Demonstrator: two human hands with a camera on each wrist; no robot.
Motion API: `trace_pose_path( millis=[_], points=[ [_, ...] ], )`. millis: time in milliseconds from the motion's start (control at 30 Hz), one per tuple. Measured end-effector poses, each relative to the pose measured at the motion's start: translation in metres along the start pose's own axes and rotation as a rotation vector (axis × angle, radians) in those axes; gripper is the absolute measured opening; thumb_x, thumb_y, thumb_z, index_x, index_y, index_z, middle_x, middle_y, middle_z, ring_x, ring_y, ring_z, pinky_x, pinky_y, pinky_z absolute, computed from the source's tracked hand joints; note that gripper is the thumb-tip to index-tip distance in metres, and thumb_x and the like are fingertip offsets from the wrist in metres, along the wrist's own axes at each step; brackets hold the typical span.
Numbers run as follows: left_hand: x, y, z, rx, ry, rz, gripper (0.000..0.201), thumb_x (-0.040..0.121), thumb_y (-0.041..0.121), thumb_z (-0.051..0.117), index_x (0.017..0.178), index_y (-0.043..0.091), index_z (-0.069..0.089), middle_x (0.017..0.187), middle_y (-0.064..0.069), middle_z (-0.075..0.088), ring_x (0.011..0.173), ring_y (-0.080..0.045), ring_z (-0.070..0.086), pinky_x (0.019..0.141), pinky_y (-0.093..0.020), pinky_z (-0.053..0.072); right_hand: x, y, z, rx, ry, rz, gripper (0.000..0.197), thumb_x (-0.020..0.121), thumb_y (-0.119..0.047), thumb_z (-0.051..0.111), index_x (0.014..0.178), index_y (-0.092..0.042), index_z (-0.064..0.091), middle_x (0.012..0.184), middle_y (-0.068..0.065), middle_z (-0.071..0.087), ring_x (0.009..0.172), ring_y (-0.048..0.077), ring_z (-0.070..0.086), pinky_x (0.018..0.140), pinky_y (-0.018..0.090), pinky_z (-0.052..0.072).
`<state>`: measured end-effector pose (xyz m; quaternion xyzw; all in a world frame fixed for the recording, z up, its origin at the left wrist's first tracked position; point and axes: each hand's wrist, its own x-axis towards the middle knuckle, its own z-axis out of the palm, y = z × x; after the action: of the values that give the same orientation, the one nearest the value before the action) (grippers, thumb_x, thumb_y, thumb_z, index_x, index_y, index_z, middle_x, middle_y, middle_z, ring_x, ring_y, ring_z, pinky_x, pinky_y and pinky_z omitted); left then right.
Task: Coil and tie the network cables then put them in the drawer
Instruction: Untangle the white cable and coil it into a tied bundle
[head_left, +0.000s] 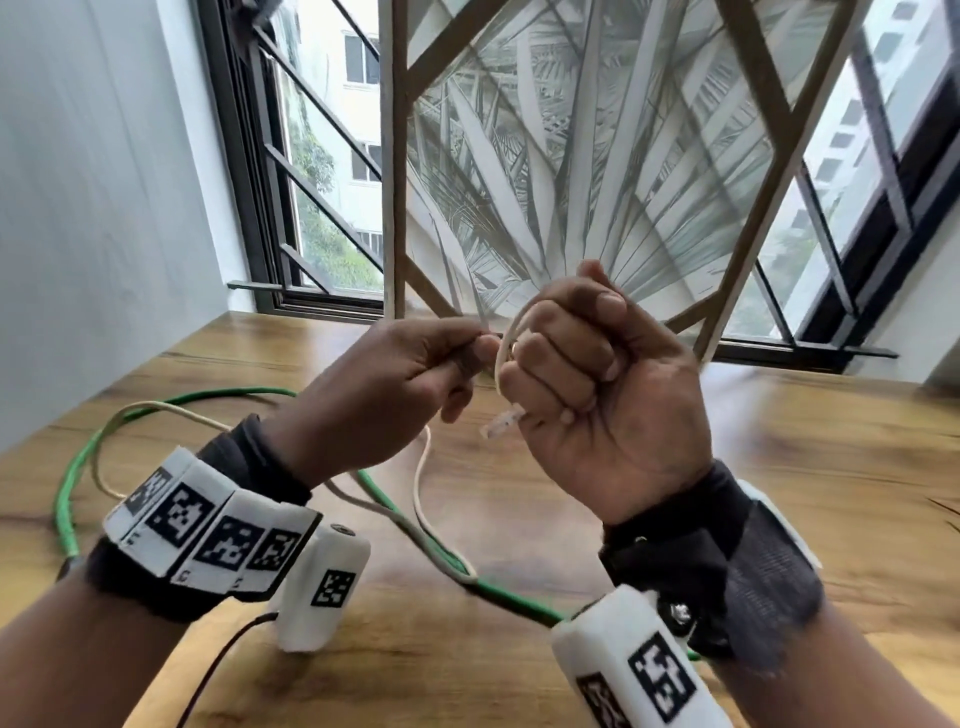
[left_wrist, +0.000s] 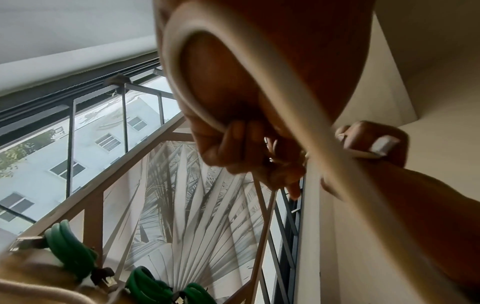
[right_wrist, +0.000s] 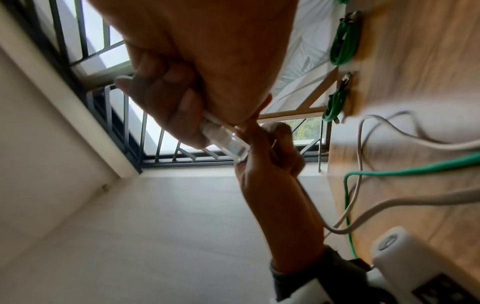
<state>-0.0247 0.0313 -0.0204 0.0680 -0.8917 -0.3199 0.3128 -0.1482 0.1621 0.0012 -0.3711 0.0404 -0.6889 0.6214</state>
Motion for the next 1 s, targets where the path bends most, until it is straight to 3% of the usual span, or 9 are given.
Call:
trace_pose_path(
  millis=[100,233,333,467,533,667,767,900,1000],
  points=[
    [-0.002,0.0,0.006,0.057,-0.158,-0.03,0.023,0.097,0.045,0.049,0.086,0.03,0.063,0.062,0.004,0.057,0.06,-0.012,0.05,0.063,-0.033,0.043,0.002,-0.008,-0.009,0.055,0.054,-0.146,0.031,0.107,-0.025,0.033,0.083,-0.014,0.048,0.057,-0.004,0.029,0.048,0.012,0.022,0.049,0.025,0.025],
    [-0.003,-0.003,0.01,-0.008,-0.215,-0.09,0.02,0.109,0.033,0.052,0.107,0.033,0.072,0.061,0.011,0.046,0.057,-0.01,0.042,0.058,-0.025,0.038,0.003,-0.018,-0.024,0.069,0.152,-0.284,0.044,0.112,-0.023,0.023,0.082,-0.012,0.053,0.057,-0.001,0.042,0.051,0.011,0.025,0.054,0.024,0.029],
    [-0.004,-0.001,0.009,0.147,-0.297,-0.048,0.021,0.107,0.036,0.053,0.109,0.032,0.073,0.068,0.016,0.058,0.062,-0.007,0.054,0.06,-0.019,0.041,0.005,-0.024,-0.026,0.032,0.248,-0.413,0.033,0.098,-0.009,0.035,0.076,-0.011,0.061,0.058,-0.003,0.042,0.048,0.011,0.037,0.053,0.022,0.036],
    [-0.004,0.008,0.009,0.29,-0.386,0.091,0.013,0.105,0.025,0.061,0.102,0.029,0.073,0.075,0.041,0.06,0.068,0.01,0.06,0.062,-0.003,0.038,0.009,-0.038,-0.025,-0.066,0.359,-0.562,0.022,0.086,0.002,0.039,0.083,-0.012,0.056,0.06,-0.004,0.048,0.05,0.01,0.044,0.054,0.022,0.043],
    [-0.005,0.01,0.009,0.305,-0.365,0.144,0.013,0.104,0.023,0.06,0.1,0.029,0.072,0.076,0.04,0.06,0.069,0.014,0.059,0.064,-0.003,0.037,0.011,-0.038,-0.026,-0.166,0.377,-0.561,0.019,0.084,0.002,0.042,0.085,-0.012,0.054,0.061,-0.003,0.051,0.052,0.009,0.047,0.057,0.022,0.043],
    [-0.008,0.011,0.006,0.395,-0.231,0.178,0.034,0.102,0.056,0.045,0.093,0.031,0.067,0.074,0.031,0.059,0.065,0.013,0.056,0.06,-0.017,0.042,0.01,-0.028,-0.031,-0.494,0.377,-0.547,0.027,0.092,0.014,0.039,0.09,-0.005,0.058,0.072,0.005,0.058,0.065,0.016,0.054,0.064,0.026,0.049],
    [-0.008,0.015,0.006,0.49,-0.067,0.164,0.045,0.096,0.07,0.043,0.08,0.032,0.063,0.065,0.02,0.06,0.057,0.0,0.055,0.053,-0.029,0.044,0.006,-0.02,-0.031,-0.882,0.387,-0.538,0.032,0.099,0.017,0.036,0.091,0.0,0.063,0.071,0.005,0.066,0.066,0.017,0.064,0.066,0.028,0.055],
    [-0.009,0.021,0.008,0.463,0.125,0.175,0.03,0.088,0.06,0.068,0.075,0.033,0.067,0.053,0.016,0.042,0.05,-0.009,0.044,0.052,-0.027,0.037,0.002,-0.013,-0.026,-1.261,0.37,-0.511,0.029,0.091,0.023,0.041,0.094,0.008,0.065,0.075,0.015,0.073,0.072,0.026,0.074,0.074,0.038,0.061],
    [-0.007,0.019,0.008,0.356,0.147,0.193,0.021,0.088,0.047,0.08,0.085,0.026,0.078,0.055,0.014,0.049,0.052,-0.005,0.049,0.056,-0.016,0.036,0.001,-0.011,-0.025,-1.447,0.395,-0.516,0.025,0.092,0.017,0.048,0.092,0.003,0.068,0.078,0.014,0.073,0.075,0.025,0.074,0.077,0.042,0.062]
  ],
)
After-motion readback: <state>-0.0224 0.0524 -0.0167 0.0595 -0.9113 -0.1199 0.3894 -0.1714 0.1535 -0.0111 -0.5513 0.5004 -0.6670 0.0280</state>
